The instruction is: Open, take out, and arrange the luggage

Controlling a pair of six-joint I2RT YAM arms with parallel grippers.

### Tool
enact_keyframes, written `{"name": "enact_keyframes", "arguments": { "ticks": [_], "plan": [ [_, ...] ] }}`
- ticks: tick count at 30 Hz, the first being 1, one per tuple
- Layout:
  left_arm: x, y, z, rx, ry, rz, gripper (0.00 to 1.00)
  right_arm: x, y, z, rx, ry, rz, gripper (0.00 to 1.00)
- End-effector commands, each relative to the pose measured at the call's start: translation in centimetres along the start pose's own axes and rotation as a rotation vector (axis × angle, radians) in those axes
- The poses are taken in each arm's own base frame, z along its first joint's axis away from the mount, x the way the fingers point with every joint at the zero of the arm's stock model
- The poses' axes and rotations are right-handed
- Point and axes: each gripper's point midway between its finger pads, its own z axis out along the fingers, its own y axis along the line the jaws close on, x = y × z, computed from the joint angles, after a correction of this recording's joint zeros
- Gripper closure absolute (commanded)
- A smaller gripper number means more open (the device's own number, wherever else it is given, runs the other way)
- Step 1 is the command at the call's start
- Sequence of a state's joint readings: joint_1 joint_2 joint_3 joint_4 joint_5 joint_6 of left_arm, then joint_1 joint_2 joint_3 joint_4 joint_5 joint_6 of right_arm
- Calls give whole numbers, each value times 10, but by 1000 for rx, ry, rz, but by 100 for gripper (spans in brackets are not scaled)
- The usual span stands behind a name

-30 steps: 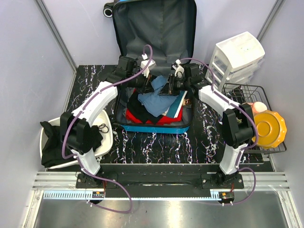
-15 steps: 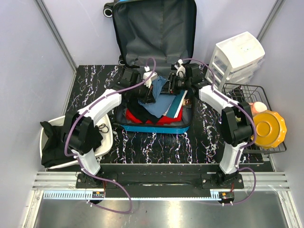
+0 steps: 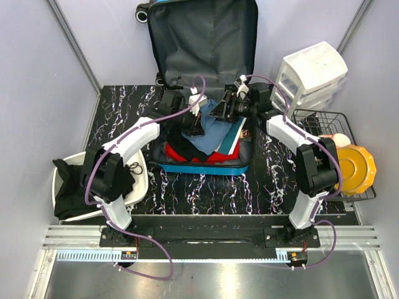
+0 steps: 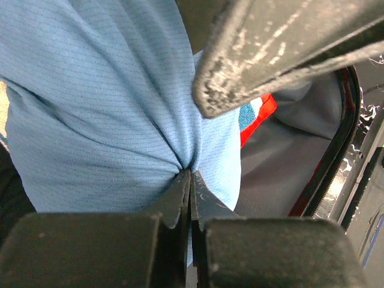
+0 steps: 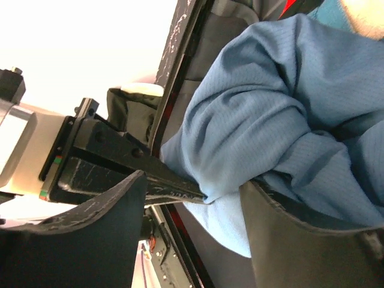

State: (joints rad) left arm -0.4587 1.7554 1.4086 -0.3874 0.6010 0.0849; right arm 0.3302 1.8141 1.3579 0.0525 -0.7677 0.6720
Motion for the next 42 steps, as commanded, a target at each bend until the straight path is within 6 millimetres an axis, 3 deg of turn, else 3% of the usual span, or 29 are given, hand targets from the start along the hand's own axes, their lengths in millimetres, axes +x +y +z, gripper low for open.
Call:
{"name": "enact_keyframes", "arguments": {
  "ticks": [1,4,5,6,8,10,12,15,22,25,27,29,32,35,37,38,40,41,42],
  "plan": [
    [-19,-9,-5,3,-37,70,100,-12,1,11,1,-44,-36,40],
    [-24,-11,-11,-16,-40,65,100,-14,-18,9,73,-53,-42,72],
    [-24,-10,-15,-32,-37,51,88,-14,-23,6,86,-52,-33,91],
    [-24,-12,-22,-51,-33,42,79,-16,-26,5,93,-54,-28,100],
    [-30,1,-36,-181,-49,-12,46,-17,-30,2,109,-55,-29,100],
    [-43,-2,-58,-252,-131,7,29,-20,-31,-2,119,-69,-47,100],
    [-54,-10,-71,-286,-229,34,1,-20,-33,-3,125,-71,-49,100],
    [-56,-12,-63,-395,-218,128,1,-18,-35,-2,123,-63,-45,100],
    [-45,1,-10,-447,-83,252,1,-19,-35,-2,123,-65,-48,100],
    [-36,14,8,-479,-15,266,9,-22,-33,-4,124,-74,-53,100],
    [-29,19,16,-486,24,267,35,-22,-33,-5,123,-75,-58,100],
    [-28,22,17,-499,43,254,73,-25,-28,-7,112,-78,-65,100],
    [-35,20,5,-523,55,221,100,-28,-16,-14,100,-76,-78,87],
    [-44,6,-21,-473,26,139,100,-40,10,-23,60,-100,-143,66],
    [-43,6,-44,-424,13,21,100,-55,34,-32,28,-137,-193,40],
    [-52,0,-66,-417,-30,3,100,-60,43,-37,16,-151,-209,33],
    [-43,8,-95,-399,-59,-105,100,-75,74,-50,-19,-201,-277,13],
    [-50,-1,-120,-391,-115,-114,100,-80,84,-55,-31,-215,-302,9],
    [-35,6,-135,-384,-107,-168,100,-83,92,-60,-38,-230,-341,7]
  ]
}}
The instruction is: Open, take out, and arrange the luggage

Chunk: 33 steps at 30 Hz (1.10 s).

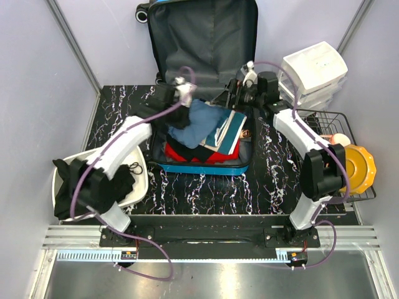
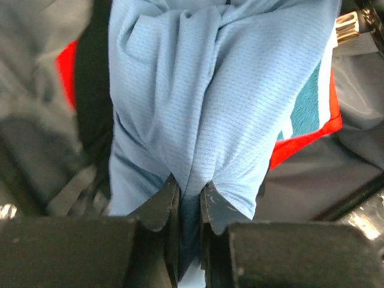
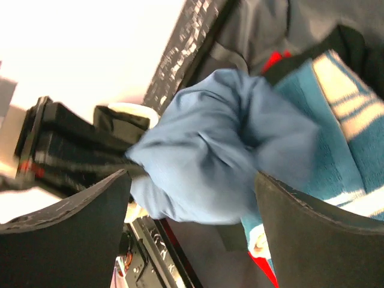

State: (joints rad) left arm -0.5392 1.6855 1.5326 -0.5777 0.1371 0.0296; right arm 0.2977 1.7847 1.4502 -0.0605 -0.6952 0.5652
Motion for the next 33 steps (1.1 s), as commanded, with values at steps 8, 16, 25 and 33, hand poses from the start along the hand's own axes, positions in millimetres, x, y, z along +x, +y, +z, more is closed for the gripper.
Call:
{"name": "enact_keyframes", "arguments": {
  "ticks": [8,16,25,33],
  "plan": [
    [92,71,-189,-202,-93,-490,100,-58,86,-61,-80,-185,-344,2],
    [196,93,-193,-343,72,-857,100,-39,69,-55,-59,-129,-328,2],
    [184,143,-192,-487,33,-783,100,-29,63,-56,-52,-95,-339,2],
    [241,154,-149,-470,323,-785,90,-19,41,-51,5,-41,-388,0]
  ]
}}
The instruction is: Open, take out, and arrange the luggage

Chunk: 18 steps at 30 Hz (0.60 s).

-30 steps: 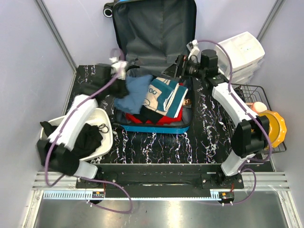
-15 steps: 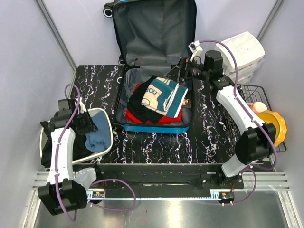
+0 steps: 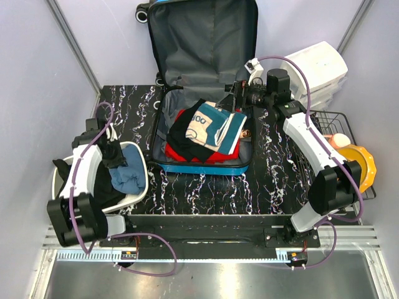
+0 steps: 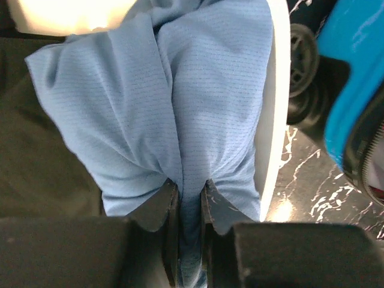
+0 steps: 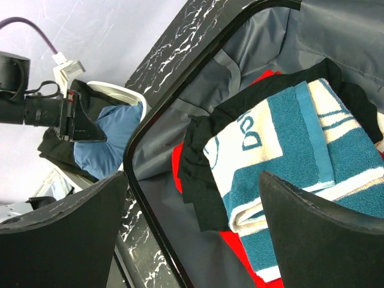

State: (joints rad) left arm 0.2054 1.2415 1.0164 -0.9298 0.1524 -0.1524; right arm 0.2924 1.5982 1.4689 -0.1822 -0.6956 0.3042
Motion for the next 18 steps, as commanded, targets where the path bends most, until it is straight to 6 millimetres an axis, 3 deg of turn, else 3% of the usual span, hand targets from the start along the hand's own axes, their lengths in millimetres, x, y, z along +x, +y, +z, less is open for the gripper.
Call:
{"name": "enact_keyframes", "arguments": {
  "ticks": [1,2,4,5,9,10,13,18],
  "plan": [
    [-3,10,20,-32,25,61,80,15,-17,-2,52,76,-62,0],
    [-6,8,18,-22,30,71,54,20,-21,-1,68,102,-68,0],
    [-16,4,9,-6,19,100,37,34,-35,-1,102,177,-96,0],
    [-17,4,2,1,19,103,24,37,-39,-2,111,196,-108,2],
    [-47,-20,-42,129,-121,198,1,56,-51,3,141,289,-276,8],
    [-61,-28,-61,153,-192,243,1,61,-47,8,147,308,-323,10],
    [-80,-55,-94,278,-285,274,1,74,-31,25,104,354,-479,20],
    [-93,-77,-110,386,-326,248,1,90,-3,51,18,372,-701,39]
  ]
}}
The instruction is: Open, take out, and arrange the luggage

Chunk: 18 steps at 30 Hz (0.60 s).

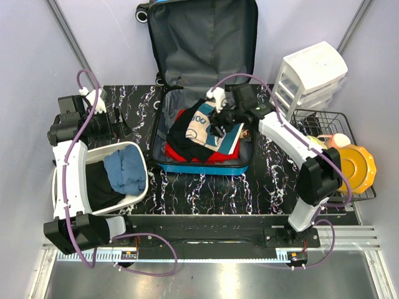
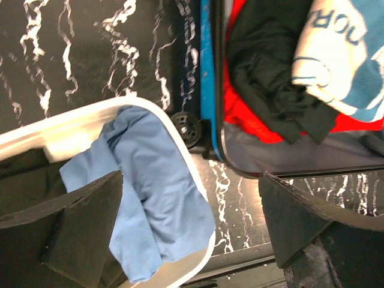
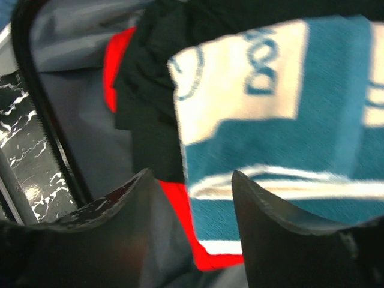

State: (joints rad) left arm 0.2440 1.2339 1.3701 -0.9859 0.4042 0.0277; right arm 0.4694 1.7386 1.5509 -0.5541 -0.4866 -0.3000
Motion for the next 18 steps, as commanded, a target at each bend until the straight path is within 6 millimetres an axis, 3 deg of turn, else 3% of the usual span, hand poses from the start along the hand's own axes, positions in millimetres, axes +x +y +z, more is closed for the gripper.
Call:
{"name": "enact_keyframes", "arguments": {
  "ticks": [1,3,6,11,17,18],
  "plan": [
    [-16,-26,-7,140,-50,-2,1,-28,19,11,7,-37,-296,42],
    [-16,-30,-8,167,-61,4,1,-19,23,29,-10,-4,-336,43],
    [-14,-34,-9,187,-62,-1,1,3,13,51,0,66,-350,41],
    [-13,-32,-10,183,-62,-3,1,44,-5,77,17,176,-412,30],
    [-11,-32,-6,188,-49,-12,1,72,-18,87,52,240,-479,27],
    [-11,-32,-4,194,-42,-16,1,74,-23,86,80,251,-491,31]
  ]
}}
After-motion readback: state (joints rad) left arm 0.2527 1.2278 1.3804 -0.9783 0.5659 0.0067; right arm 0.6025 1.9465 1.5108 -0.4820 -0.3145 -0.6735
